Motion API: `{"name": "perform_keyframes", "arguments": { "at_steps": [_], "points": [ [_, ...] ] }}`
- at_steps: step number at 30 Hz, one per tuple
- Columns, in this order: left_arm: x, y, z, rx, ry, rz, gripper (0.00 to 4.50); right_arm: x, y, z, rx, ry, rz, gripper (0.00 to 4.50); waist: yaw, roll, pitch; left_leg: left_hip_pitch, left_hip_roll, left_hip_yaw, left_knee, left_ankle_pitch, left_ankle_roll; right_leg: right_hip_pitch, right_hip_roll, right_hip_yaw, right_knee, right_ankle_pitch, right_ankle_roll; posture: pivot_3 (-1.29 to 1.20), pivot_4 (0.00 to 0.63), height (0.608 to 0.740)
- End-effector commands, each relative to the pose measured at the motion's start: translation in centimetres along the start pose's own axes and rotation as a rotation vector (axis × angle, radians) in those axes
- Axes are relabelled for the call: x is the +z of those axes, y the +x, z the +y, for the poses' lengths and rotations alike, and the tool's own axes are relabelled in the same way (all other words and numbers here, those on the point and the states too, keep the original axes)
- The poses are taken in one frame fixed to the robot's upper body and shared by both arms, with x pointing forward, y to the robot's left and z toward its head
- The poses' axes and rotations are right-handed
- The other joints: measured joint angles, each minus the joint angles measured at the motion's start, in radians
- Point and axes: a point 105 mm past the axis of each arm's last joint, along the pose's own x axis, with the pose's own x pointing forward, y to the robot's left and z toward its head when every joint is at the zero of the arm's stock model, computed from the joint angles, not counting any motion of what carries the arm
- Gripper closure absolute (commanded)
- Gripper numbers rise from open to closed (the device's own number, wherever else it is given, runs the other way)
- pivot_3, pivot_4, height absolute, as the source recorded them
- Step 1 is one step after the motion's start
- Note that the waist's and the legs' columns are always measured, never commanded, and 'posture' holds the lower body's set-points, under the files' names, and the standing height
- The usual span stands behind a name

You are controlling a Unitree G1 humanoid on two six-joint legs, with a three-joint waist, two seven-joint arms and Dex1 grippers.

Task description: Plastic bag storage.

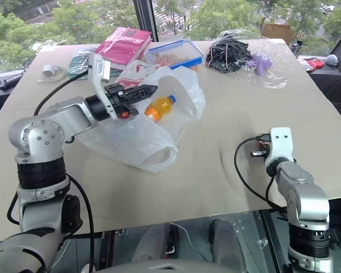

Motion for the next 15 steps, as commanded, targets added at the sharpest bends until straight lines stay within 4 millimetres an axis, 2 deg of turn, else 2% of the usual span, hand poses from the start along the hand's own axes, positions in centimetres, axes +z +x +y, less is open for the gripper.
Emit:
{"name": "perform_keyframes", "arguments": {
  "at_steps": [1,4,8,11,15],
  "points": [
    [1.5,-0.7,-0.5,-0.011,0.042,-0.053,4.50,3.0,-0.8,2.5,0.139,-0.077,-0.127,4.44,-0.001,0.000,0.000,0.000,0.000,0.000,0.000,0.000,0.000,0.000,0.000,0.000,0.000,0.000,0.000,0.00,0.150,0.740],
    [1.6,-0.9,-0.8,-0.034,0.038,-0.057,4.50,6.8,-1.7,7.2,0.370,-0.066,-0.261,4.44,-0.011,0.000,0.000,0.000,0.001,0.000,0.000,0.000,0.000,0.000,0.001,0.001,0.000,0.000,0.000,0.00,0.150,0.740],
    [1.8,-1.1,-1.2,-0.065,0.055,-0.046,4.50,10.3,-2.2,13.5,0.641,-0.122,-0.350,4.44,-0.019,0.000,0.000,0.001,0.001,0.000,0.000,0.000,0.000,0.000,0.001,0.000,0.001,0.000,0.000,0.00,0.150,0.740],
    [2.3,-1.6,-2.5,-0.132,0.063,-0.044,4.50,13.0,0.5,17.1,0.687,-0.167,-0.390,4.44,-0.023,0.000,0.000,0.000,0.001,-0.001,0.000,0.000,0.000,0.000,0.001,0.000,0.001,0.000,0.000,0.00,0.150,0.740],
    [2.7,-2.4,-3.4,-0.168,0.068,-0.055,4.50,14.7,4.7,20.8,0.679,-0.227,-0.396,4.44,-0.021,0.000,0.000,-0.001,0.000,-0.001,0.001,0.000,0.000,-0.001,0.000,-0.001,0.000,0.000,0.000,0.00,0.150,0.740]
  ]
}}
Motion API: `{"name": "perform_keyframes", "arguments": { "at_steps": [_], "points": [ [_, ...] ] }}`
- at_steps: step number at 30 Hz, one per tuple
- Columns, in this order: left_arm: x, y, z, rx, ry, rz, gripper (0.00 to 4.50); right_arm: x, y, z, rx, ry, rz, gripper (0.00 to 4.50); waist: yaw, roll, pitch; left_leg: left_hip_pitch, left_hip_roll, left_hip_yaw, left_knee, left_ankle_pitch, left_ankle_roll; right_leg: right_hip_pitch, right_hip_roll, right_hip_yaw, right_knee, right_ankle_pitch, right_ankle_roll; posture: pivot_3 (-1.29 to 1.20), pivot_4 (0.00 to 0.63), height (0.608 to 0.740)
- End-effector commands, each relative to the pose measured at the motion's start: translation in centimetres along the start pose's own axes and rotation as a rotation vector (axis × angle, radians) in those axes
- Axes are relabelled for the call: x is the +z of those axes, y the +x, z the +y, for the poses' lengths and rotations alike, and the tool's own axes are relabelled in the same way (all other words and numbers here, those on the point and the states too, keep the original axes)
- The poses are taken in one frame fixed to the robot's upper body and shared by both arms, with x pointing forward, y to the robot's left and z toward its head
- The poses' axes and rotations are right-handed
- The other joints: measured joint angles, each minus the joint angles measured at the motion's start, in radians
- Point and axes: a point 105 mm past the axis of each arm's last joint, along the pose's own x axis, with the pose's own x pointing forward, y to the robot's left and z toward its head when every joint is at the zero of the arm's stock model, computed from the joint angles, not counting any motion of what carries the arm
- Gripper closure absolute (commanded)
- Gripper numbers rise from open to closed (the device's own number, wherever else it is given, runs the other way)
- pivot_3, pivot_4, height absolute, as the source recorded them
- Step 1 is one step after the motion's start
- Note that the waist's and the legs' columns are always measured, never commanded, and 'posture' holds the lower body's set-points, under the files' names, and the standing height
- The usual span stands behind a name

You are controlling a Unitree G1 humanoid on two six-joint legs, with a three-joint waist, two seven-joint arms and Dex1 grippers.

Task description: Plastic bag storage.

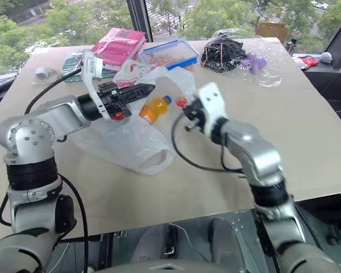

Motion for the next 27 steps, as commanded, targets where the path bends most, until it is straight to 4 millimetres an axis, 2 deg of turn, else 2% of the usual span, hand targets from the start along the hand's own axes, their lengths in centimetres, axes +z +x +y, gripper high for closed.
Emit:
{"name": "perform_keyframes", "arguments": {
  "at_steps": [1,5,6,7,9,10,11,14,18,22,27],
  "points": [
    [1.4,-0.8,-1.7,-0.052,0.049,-0.037,4.50,0.2,4.1,-0.5,-0.013,-0.060,-0.020,4.44,0.000,0.000,0.000,0.000,0.000,0.000,0.000,0.000,0.000,0.000,-0.001,0.000,0.000,0.000,0.000,0.00,0.150,0.740],
    [1.2,-1.2,-1.5,-0.012,0.060,-0.038,4.50,1.3,7.3,0.8,0.042,-0.030,-0.066,4.44,-0.008,0.000,0.000,-0.001,-0.001,0.000,-0.001,0.000,0.000,0.000,-0.001,-0.001,0.000,0.000,0.000,0.00,0.150,0.740],
    [1.2,-1.2,-1.4,-0.003,0.063,-0.040,4.50,1.6,7.7,1.1,0.056,-0.002,-0.081,3.79,-0.009,0.000,0.000,-0.001,0.000,0.000,-0.001,0.000,0.000,-0.001,-0.001,-0.001,0.000,0.000,0.000,0.00,0.150,0.740],
    [1.3,-1.3,-1.4,0.006,0.063,-0.045,4.50,1.8,8.0,1.5,0.076,-0.001,-0.093,3.53,-0.009,0.000,0.001,-0.001,0.000,-0.001,-0.002,0.000,0.000,-0.001,-0.001,-0.001,0.000,0.000,0.000,0.00,0.150,0.740],
    [1.2,-1.3,-1.2,0.020,0.058,-0.049,4.50,2.0,8.2,1.8,0.095,-0.022,-0.105,2.52,-0.007,0.000,0.001,-0.001,0.000,-0.001,-0.003,0.000,-0.001,-0.001,-0.001,-0.002,0.000,0.000,0.000,0.00,0.150,0.740],
    [1.2,-1.3,-1.1,0.031,0.056,-0.052,4.50,2.1,8.2,1.8,0.092,-0.053,-0.111,2.19,-0.006,0.000,0.001,-0.001,0.000,-0.001,-0.003,0.000,-0.001,-0.001,-0.001,-0.002,0.000,0.000,0.000,0.00,0.150,0.740],
    [1.1,-1.3,-0.9,0.039,0.053,-0.054,4.50,2.1,8.0,1.7,0.088,-0.074,-0.119,1.59,-0.005,0.000,0.001,-0.001,0.000,-0.001,-0.003,0.000,-0.001,-0.001,-0.001,-0.002,0.000,0.000,0.000,0.00,0.150,0.740],
    [1.0,-1.3,-0.1,0.068,0.040,-0.061,4.50,2.5,6.7,1.6,0.091,-0.101,-0.150,0.22,-0.004,0.000,0.001,-0.001,0.000,-0.001,-0.002,0.000,-0.001,-0.001,-0.002,-0.002,0.000,0.000,0.000,0.00,0.150,0.740],
    [0.8,-1.2,0.8,0.087,0.021,-0.062,4.50,3.2,3.5,1.8,0.113,-0.114,-0.180,0.22,-0.003,0.000,0.001,-0.001,0.000,-0.001,-0.002,0.000,-0.001,-0.001,-0.002,-0.002,0.001,0.000,0.000,0.00,0.150,0.740],
    [0.4,-0.8,1.3,0.089,0.014,-0.055,4.50,4.0,-0.8,2.0,0.089,-0.105,-0.192,0.22,-0.003,0.001,0.001,-0.001,0.000,-0.001,-0.002,0.001,-0.002,-0.001,-0.001,-0.003,0.001,0.000,0.000,0.00,0.150,0.740],
    [0.2,-0.3,1.5,0.075,0.013,-0.044,4.50,4.0,-3.3,0.8,-0.020,-0.128,-0.140,0.22,-0.005,0.001,0.001,0.001,0.000,-0.001,-0.002,0.002,-0.003,-0.001,-0.001,-0.002,0.003,0.000,0.000,0.00,0.150,0.740]
  ]
}}
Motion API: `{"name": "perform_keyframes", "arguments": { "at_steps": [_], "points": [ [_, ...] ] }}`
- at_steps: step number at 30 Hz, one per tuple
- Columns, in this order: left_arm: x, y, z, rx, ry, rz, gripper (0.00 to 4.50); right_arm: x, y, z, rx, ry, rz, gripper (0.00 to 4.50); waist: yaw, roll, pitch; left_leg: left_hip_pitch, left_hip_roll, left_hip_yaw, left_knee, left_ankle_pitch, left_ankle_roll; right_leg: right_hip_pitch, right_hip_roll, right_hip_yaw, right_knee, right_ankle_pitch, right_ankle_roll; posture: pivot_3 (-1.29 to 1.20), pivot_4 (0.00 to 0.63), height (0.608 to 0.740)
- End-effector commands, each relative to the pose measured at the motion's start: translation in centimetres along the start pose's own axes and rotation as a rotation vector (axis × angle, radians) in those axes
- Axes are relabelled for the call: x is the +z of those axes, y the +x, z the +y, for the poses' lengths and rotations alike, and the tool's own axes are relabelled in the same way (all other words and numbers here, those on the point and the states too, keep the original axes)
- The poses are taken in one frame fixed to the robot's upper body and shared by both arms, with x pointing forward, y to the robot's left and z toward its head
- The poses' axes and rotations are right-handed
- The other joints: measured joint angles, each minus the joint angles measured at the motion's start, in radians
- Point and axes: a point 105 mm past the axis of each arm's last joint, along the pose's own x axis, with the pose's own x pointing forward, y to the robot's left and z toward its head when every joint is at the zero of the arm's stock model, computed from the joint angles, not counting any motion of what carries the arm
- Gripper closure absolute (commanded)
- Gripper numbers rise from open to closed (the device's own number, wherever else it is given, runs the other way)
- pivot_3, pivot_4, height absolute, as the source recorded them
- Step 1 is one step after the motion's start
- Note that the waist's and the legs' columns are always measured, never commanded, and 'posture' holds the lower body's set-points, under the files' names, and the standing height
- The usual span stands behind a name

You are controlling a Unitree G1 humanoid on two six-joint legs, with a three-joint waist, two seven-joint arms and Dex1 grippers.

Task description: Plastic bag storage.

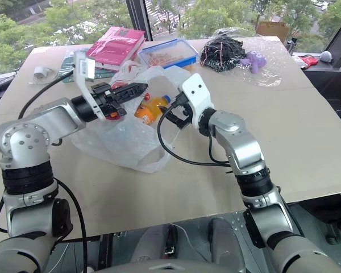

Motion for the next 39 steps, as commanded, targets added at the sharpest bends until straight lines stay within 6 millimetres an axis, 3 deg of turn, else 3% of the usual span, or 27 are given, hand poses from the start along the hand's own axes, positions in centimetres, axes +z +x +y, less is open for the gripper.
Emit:
{"name": "perform_keyframes", "arguments": {
  "at_steps": [1,5,8,13,16,23,34,37,38,39],
  "points": [
    [1.2,0.2,-0.5,-0.029,0.044,-0.034,4.50,1.2,-1.5,-1.0,-0.083,-0.040,0.005,0.22,0.002,0.000,0.000,0.000,0.000,0.000,0.000,0.000,0.000,0.000,0.000,0.000,0.000,0.000,0.000,0.00,0.150,0.740],
    [1.3,0.3,-0.7,-0.042,0.048,-0.032,4.50,0.5,-1.4,-3.2,-0.196,-0.006,0.043,0.22,0.004,0.000,0.000,0.000,-0.001,0.000,0.000,0.000,0.000,0.000,0.000,0.000,0.000,0.000,0.000,0.00,0.150,0.740],
    [1.5,0.4,-1.0,-0.049,0.054,-0.033,4.50,-0.2,0.0,-5.0,-0.261,0.080,0.050,0.22,0.002,0.000,0.000,0.000,-0.001,0.000,0.000,0.000,0.000,0.000,0.000,0.000,0.000,0.000,0.000,0.00,0.150,0.740],
    [1.7,0.1,-1.3,-0.042,0.070,-0.036,4.50,-1.0,1.5,-7.7,-0.333,0.058,0.067,0.22,0.000,0.000,0.000,-0.001,0.000,0.000,0.000,0.000,0.000,0.000,0.000,0.000,-0.001,0.000,0.000,0.00,0.150,0.740],
    [1.8,-0.2,-1.2,-0.027,0.078,-0.040,4.50,-0.7,1.6,-7.9,-0.325,0.081,0.046,1.02,0.001,0.000,0.000,-0.002,0.000,0.000,-0.001,0.000,0.000,0.000,0.000,0.000,-0.002,0.000,0.000,0.00,0.150,0.740],
    [1.8,-0.2,-1.4,-0.025,0.084,-0.042,4.50,-0.5,0.9,-9.0,-0.353,0.050,0.022,4.42,0.001,0.000,0.000,-0.001,0.000,0.000,0.000,0.000,0.000,0.000,0.000,0.000,-0.002,0.000,0.000,0.00,0.150,0.740],
    [1.6,-0.3,-1.7,-0.069,0.075,-0.025,4.50,2.9,-0.6,-9.6,-0.386,-0.027,-0.072,4.47,0.001,0.000,0.000,-0.002,0.000,0.000,-0.001,0.000,0.000,-0.001,0.000,0.000,-0.002,0.000,0.000,0.00,0.150,0.740],
    [2.2,-1.1,-2.4,-0.143,0.020,-0.031,3.74,4.0,-1.0,-9.8,-0.408,-0.033,-0.096,4.50,0.001,0.000,0.000,-0.002,0.000,0.000,0.000,0.000,0.000,-0.001,0.000,0.000,-0.002,0.000,0.000,0.00,0.150,0.740],
    [2.5,-2.1,-3.6,-0.246,-0.026,-0.004,2.96,4.3,-1.1,-9.8,-0.410,-0.039,-0.098,4.50,0.002,0.000,0.000,-0.002,0.000,0.000,0.000,0.000,0.000,-0.001,0.000,0.000,-0.002,0.000,0.000,0.00,0.150,0.740],
    [2.7,-3.1,-4.8,-0.338,-0.065,0.026,2.96,4.4,-1.1,-9.9,-0.411,-0.042,-0.097,4.50,0.002,0.000,0.000,-0.002,0.000,0.000,0.000,0.000,0.000,-0.001,0.000,0.000,-0.002,0.000,0.000,0.00,0.150,0.740]
  ]
}}
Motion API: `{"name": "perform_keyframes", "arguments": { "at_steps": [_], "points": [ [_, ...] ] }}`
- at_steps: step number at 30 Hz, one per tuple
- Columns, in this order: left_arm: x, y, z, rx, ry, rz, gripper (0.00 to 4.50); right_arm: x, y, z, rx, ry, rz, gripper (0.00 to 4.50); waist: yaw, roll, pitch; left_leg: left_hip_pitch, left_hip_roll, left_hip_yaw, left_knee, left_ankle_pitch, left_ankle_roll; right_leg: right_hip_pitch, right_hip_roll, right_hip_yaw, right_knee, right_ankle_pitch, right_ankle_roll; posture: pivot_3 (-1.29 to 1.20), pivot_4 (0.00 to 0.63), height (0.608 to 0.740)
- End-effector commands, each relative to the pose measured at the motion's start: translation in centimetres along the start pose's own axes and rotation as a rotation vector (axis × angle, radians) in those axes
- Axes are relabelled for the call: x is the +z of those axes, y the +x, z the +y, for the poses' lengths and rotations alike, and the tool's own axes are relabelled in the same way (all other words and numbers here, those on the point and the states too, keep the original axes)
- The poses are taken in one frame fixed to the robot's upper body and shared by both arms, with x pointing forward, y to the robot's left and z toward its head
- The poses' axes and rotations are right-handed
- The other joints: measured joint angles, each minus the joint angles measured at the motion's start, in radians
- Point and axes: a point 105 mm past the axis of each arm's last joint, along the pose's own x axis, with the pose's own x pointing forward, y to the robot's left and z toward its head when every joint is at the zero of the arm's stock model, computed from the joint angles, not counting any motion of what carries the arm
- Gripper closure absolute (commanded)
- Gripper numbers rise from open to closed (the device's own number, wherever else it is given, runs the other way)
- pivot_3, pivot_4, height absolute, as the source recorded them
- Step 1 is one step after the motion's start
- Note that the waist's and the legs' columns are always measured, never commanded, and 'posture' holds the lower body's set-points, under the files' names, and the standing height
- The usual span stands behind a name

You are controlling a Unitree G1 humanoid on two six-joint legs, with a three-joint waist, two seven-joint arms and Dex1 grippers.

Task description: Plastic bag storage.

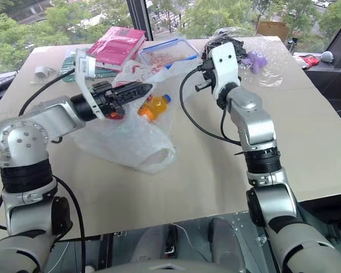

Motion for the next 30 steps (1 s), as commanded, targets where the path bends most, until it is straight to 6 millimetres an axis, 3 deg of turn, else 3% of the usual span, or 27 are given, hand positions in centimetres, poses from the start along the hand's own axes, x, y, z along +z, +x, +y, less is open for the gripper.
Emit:
{"name": "perform_keyframes", "arguments": {
  "at_steps": [1,6,12,15,20,28,30],
  "points": [
    [2.0,-2.9,-4.3,-0.297,-0.090,0.041,2.96,2.9,-0.5,-0.9,-0.028,-0.029,-0.086,4.50,-0.001,0.000,0.000,0.000,0.000,0.000,0.000,0.000,0.000,0.000,0.000,0.000,0.000,0.000,0.000,0.00,0.150,0.740],
    [2.0,-5.2,-6.5,-0.441,-0.201,0.123,2.96,2.3,-0.3,-1.0,-0.025,-0.031,-0.064,4.50,-0.003,0.000,0.001,0.000,0.001,0.000,0.000,0.000,0.000,-0.001,0.000,0.000,0.000,0.000,0.000,0.00,0.150,0.740],
    [-4.6,-7.1,-8.8,-0.397,-0.161,0.445,2.96,1.8,-0.2,-0.9,-0.017,-0.027,-0.051,4.50,-0.002,0.000,0.001,0.000,0.001,0.000,0.000,0.000,0.000,-0.001,0.000,0.001,0.000,0.000,0.000,0.00,0.150,0.740],
    [-6.7,-6.5,-8.3,-0.327,-0.100,0.457,2.96,1.8,-0.1,-0.7,-0.014,-0.027,-0.048,4.50,0.004,0.001,0.001,0.000,0.001,0.000,0.000,0.000,0.000,-0.001,-0.001,0.001,0.000,0.000,0.000,0.00,0.150,0.740],
    [-10.0,-3.8,-5.2,-0.087,0.065,0.409,2.96,1.7,-0.4,-0.3,-0.006,-0.026,-0.043,4.50,0.005,0.001,0.001,0.001,0.000,0.001,0.000,0.000,0.000,0.000,0.000,0.001,0.000,0.000,-0.001,0.00,0.150,0.740],
    [-10.6,-0.7,-3.6,0.003,0.191,0.324,2.96,1.5,-0.7,-0.4,-0.016,-0.025,-0.028,4.50,0.008,0.001,0.001,0.001,0.000,0.002,-0.001,0.000,0.000,0.000,0.000,0.001,0.000,0.000,-0.001,0.00,0.150,0.740],
    [-10.8,0.1,-4.1,-0.037,0.187,0.324,2.44,1.5,-0.7,-0.4,-0.019,-0.023,-0.025,4.50,0.009,0.001,0.001,0.001,0.000,0.002,0.000,0.000,0.000,0.000,0.000,0.001,0.000,0.000,-0.001,0.00,0.150,0.740]
  ]
}}
